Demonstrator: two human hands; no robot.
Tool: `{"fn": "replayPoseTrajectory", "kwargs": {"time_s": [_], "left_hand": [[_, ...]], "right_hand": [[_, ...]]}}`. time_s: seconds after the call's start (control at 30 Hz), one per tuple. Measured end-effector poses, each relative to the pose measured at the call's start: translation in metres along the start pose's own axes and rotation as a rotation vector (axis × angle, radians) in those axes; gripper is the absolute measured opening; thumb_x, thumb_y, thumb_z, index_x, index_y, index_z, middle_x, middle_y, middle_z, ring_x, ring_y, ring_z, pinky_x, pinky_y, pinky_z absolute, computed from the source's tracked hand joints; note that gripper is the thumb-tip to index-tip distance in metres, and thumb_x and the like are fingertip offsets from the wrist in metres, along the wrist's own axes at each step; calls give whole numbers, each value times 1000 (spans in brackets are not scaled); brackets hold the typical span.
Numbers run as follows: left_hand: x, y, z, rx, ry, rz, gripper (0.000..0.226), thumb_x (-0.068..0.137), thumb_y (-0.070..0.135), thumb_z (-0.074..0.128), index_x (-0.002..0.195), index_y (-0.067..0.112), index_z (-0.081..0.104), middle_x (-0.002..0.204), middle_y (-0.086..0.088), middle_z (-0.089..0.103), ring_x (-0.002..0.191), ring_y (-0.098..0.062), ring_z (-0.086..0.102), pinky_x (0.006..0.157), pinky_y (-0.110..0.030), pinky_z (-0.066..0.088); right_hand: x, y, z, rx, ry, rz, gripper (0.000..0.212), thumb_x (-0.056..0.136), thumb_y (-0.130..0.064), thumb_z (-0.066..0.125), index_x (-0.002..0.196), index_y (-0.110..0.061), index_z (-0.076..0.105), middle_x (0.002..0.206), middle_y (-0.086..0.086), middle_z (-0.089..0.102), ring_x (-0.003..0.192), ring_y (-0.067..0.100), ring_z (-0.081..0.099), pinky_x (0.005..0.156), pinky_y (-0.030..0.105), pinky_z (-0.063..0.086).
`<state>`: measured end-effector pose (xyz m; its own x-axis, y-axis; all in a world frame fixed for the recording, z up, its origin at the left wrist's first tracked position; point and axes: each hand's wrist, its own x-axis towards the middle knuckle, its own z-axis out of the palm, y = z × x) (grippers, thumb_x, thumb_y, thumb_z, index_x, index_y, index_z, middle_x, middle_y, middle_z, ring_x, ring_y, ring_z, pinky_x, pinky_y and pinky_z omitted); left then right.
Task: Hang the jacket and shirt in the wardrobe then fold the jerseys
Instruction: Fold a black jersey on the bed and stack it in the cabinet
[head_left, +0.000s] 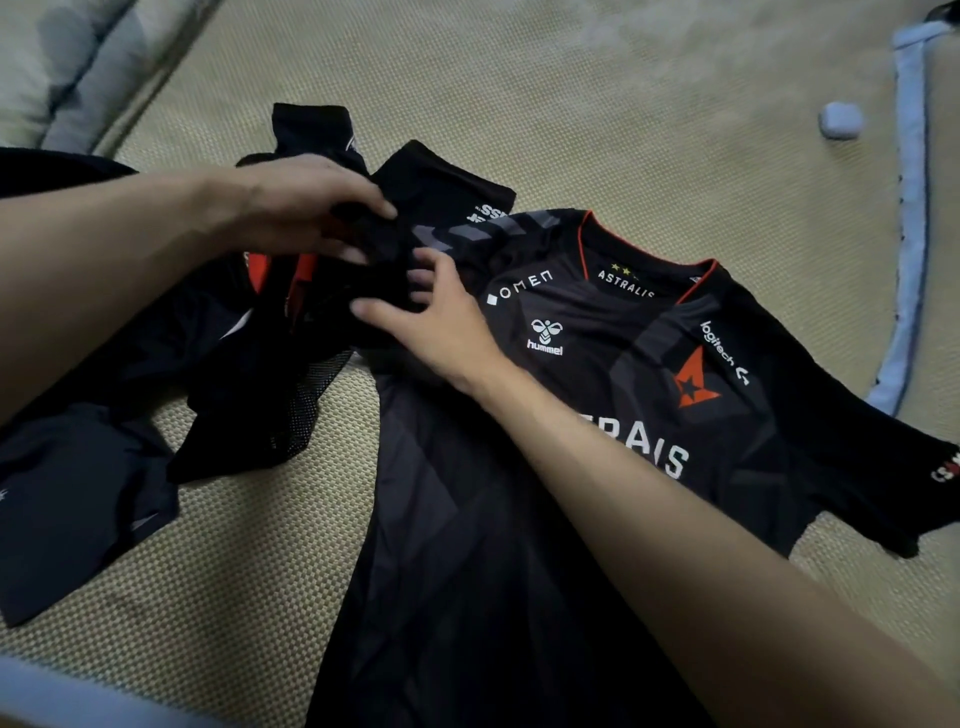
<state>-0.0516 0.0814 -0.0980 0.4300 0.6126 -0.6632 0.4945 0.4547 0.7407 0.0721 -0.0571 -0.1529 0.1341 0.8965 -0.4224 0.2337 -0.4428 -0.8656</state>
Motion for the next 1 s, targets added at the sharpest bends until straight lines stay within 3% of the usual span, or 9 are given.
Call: {"fn": "replayPoseTrajectory", "kwargs": {"time_s": [0.07, 0.13, 0.27, 0.37, 0.47, 0.57, 0.8, 0.9, 1.0], "left_hand": [[-3, 26, 35, -38, -114, 26, 5, 93, 12, 65, 92, 10, 69, 96, -8, 75, 90, -18, 72, 69, -25, 62], [-4, 48, 74, 34, -229, 52, 11, 94, 17, 66, 92, 10, 74, 94, -9, 73, 91, -20, 72, 77, -28, 62], [-11, 89, 153, 216, -470, 153, 38, 100, 23, 59, 67, 16, 76, 66, 1, 72, 95, -29, 73, 92, -37, 58], [-1, 108, 202, 276, -418, 260, 29, 98, 27, 57, 95, 4, 75, 99, -12, 78, 93, -24, 75, 84, -36, 60], [29, 102, 229, 672, -223, 445, 21, 90, 12, 61, 104, 5, 74, 106, -14, 76, 91, -18, 68, 86, -36, 57], [54, 81, 247, 1188, -178, 489, 42, 81, 13, 63, 123, 12, 63, 124, -13, 64, 114, -32, 60, 95, -40, 50], [93, 60, 315, 1465, -150, 552, 75, 86, 33, 65, 153, 23, 33, 155, -7, 37, 143, -30, 34, 115, -51, 27], [112, 69, 333, 1400, -140, 437, 65, 92, 41, 57, 152, 24, 36, 154, -9, 41, 141, -33, 39, 114, -51, 30], [127, 74, 338, 1405, -175, 408, 50, 91, 36, 61, 136, 18, 51, 133, -14, 59, 120, -35, 55, 103, -49, 44]], "right_hand": [[-7, -11, 1, 371, 108, 46, 96, 56, -54, 93, 137, -19, 54, 129, -2, 69, 120, 13, 65, 107, 40, 51], [-15, -10, -12, 607, 270, 12, 61, 66, -34, 91, 120, -16, 68, 119, 3, 75, 114, 17, 70, 105, 44, 53], [-59, 17, -81, 668, 656, 145, 21, 68, -21, 66, 87, -13, 67, 104, 13, 76, 104, 34, 70, 97, 53, 54], [-114, 58, -153, 883, 819, 255, 29, 77, -8, 67, 104, 1, 66, 106, 18, 75, 98, 36, 73, 84, 45, 62], [-175, 105, -221, 951, 954, 358, 29, 86, 1, 64, 115, -1, 63, 100, 14, 74, 83, 28, 73, 61, 32, 60], [-202, 162, -250, 793, 897, 586, 25, 86, 1, 60, 109, -10, 61, 87, 11, 67, 74, 23, 66, 54, 29, 55], [-198, 219, -251, 615, 895, 585, 53, 60, 18, 44, 102, -14, 52, 85, 2, 58, 80, 24, 54, 56, 24, 42], [-197, 226, -250, 694, 821, 454, 83, 47, 15, 39, 125, -8, 57, 98, 2, 66, 83, 21, 59, 50, 21, 45], [-198, 236, -251, 727, 797, 402, 85, 43, 7, 44, 122, -19, 62, 113, 2, 72, 101, 25, 66, 72, 33, 57]]}}
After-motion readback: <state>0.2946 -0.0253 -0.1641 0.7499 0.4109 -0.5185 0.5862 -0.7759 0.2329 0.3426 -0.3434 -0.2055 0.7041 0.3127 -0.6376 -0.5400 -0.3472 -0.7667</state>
